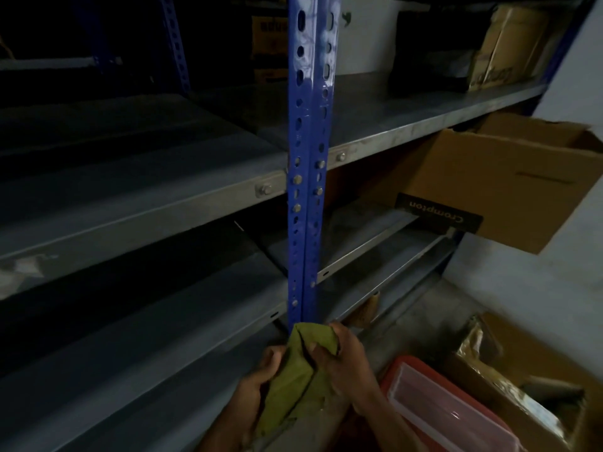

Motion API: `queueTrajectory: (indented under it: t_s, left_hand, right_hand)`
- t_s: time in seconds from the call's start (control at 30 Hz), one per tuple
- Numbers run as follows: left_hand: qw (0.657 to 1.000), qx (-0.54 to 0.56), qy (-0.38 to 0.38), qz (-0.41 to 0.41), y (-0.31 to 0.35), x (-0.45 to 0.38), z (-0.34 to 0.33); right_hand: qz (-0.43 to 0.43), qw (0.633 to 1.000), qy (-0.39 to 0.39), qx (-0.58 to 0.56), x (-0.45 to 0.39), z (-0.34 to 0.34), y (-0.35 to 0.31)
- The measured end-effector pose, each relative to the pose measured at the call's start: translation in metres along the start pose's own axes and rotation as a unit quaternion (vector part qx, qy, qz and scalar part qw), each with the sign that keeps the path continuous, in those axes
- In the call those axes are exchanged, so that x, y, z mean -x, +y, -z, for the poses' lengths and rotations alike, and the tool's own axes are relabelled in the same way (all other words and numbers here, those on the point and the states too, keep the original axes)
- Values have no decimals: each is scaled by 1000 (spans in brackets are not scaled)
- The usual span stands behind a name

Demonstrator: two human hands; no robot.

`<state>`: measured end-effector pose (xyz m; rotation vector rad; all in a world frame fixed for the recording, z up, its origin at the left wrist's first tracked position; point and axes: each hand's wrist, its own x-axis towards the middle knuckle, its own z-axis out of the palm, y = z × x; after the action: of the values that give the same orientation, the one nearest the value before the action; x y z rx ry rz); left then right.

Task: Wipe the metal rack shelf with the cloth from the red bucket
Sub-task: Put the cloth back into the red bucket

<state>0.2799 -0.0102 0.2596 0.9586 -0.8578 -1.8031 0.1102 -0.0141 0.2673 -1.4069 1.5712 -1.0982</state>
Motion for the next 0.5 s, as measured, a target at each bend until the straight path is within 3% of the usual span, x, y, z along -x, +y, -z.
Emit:
queueTrajectory:
  t_s: [0.17, 0.37, 0.5]
  left_hand:
    - [993, -66, -101, 3, 4, 6, 17]
    - [994, -99, -42, -5, 5, -4, 7]
    - [985, -164, -8, -45, 2, -11, -7]
  right_hand:
    - [-8, 997, -47, -65, -3, 12, -1]
    - [-71, 981, -104, -145, 3, 27, 2]
    - [-123, 945, -169, -254, 17, 43, 7]
